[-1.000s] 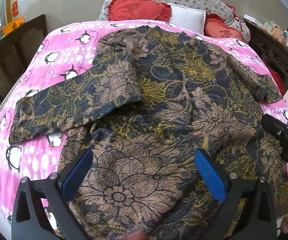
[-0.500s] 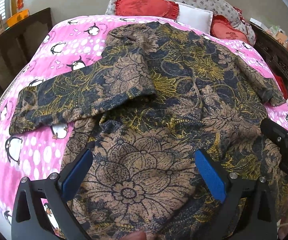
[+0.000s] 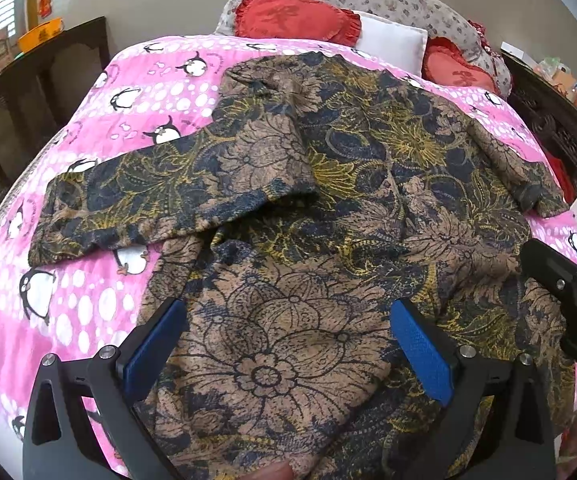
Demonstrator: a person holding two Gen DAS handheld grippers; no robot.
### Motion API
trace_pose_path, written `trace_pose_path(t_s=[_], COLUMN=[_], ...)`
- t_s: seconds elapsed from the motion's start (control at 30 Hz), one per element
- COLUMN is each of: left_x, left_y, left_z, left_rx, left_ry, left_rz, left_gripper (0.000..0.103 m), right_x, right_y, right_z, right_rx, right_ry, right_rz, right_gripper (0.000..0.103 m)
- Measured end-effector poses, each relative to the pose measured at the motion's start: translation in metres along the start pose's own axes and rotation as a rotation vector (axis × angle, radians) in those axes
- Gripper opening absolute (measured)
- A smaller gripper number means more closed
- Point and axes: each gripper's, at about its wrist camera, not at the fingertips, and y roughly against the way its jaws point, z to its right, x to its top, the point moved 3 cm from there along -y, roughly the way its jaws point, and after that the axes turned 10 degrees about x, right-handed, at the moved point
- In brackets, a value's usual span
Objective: Fold small clothes
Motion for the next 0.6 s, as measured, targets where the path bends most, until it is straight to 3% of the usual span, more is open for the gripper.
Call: trace_pose_path(t_s=[0.6], left_x=[-0.001], left_y=[0.010], left_z=[0.009], left_rx=[0.002], left_ry=[-0.022], left_rz=[0.015], left_gripper=[0.087], right_x=[-0.001], right_y=[0.012], right_z=[-0.001], right_rx=[0.025], right_ry=[-0.006], right_rz=[0.025], right_gripper=[0.102])
